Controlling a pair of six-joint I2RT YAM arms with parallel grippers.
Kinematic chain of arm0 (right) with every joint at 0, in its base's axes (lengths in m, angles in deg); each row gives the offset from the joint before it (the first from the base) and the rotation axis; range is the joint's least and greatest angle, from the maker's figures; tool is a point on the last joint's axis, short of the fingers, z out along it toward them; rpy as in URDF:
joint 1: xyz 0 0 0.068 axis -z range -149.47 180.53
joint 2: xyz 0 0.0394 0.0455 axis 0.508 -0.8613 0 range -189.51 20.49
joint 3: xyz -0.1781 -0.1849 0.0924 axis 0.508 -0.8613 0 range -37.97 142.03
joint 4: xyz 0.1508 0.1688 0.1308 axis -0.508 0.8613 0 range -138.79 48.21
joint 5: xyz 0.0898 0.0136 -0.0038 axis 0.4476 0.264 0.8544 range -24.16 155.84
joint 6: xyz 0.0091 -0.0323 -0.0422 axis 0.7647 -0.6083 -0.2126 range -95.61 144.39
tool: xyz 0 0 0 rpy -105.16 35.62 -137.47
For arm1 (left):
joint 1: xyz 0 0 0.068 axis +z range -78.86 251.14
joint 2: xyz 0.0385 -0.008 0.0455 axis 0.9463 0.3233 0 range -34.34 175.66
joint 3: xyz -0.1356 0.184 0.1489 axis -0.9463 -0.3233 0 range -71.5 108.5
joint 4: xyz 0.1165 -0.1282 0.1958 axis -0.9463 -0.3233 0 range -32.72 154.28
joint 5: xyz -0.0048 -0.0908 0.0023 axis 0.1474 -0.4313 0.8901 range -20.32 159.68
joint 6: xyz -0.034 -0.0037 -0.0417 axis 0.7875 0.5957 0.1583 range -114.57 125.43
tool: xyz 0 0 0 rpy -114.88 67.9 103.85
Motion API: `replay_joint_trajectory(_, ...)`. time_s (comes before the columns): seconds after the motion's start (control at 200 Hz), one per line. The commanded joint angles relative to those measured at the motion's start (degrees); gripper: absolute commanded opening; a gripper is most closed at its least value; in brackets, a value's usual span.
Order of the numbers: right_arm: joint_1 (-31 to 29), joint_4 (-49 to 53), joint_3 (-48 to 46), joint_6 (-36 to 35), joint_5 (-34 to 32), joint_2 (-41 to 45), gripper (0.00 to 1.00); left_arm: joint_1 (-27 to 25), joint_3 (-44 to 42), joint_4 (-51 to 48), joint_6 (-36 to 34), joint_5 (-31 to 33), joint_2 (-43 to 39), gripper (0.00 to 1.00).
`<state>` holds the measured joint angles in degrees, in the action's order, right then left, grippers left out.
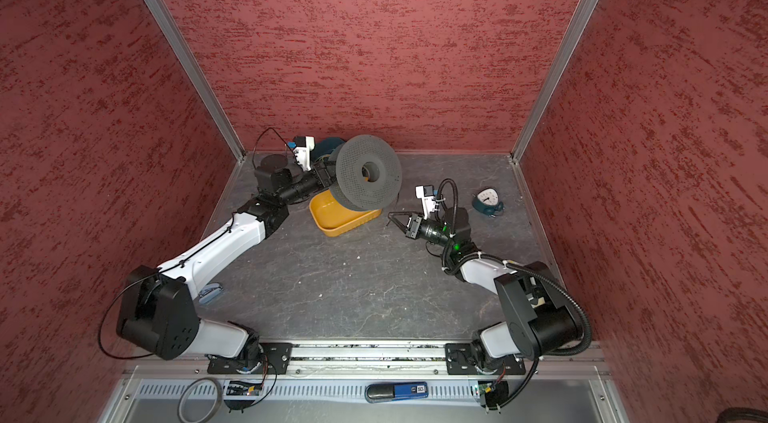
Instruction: Wrap the cables
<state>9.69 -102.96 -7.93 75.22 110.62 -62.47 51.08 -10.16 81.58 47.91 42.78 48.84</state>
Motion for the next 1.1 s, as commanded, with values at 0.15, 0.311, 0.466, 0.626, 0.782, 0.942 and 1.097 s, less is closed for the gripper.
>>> replay_joint_trajectory(0.15,-5.51,-7.75,1.46,3.40,-2.78,-3.24,0.00,-2.34,2.00,11.93,3.87,4.75,1.04,0.00)
replay_joint_trajectory(0.311,-10.39,5.81,4.25,-4.98,-11.47,0.96,0.00,-4.78,4.74,-0.04,-0.58,13.63,0.84,0.00)
replay_joint_trajectory(0.466,-15.35,23.06,10.58,-14.09,-21.39,4.16,0.00,-8.04,6.51,-5.88,-5.31,21.85,0.56,0.00)
replay_joint_trajectory(0.626,-19.19,33.91,16.55,-20.82,-30.45,4.60,0.00,-10.10,7.15,-8.14,-7.42,24.66,0.68,0.00)
replay_joint_trajectory(0.782,-21.39,40.26,20.94,-25.90,-37.64,4.30,0.00,-10.56,7.37,-9.83,-8.20,24.39,0.93,0.00)
replay_joint_trajectory(0.942,-22.14,41.64,23.18,-28.12,-41.00,4.03,0.00,-12.91,7.54,-12.13,-12.63,27.95,0.68,0.00)
replay_joint_trajectory(1.097,-22.90,42.73,24.36,-29.46,-43.97,3.25,0.00,-15.04,8.00,-14.16,-16.81,32.39,0.14,0.00)
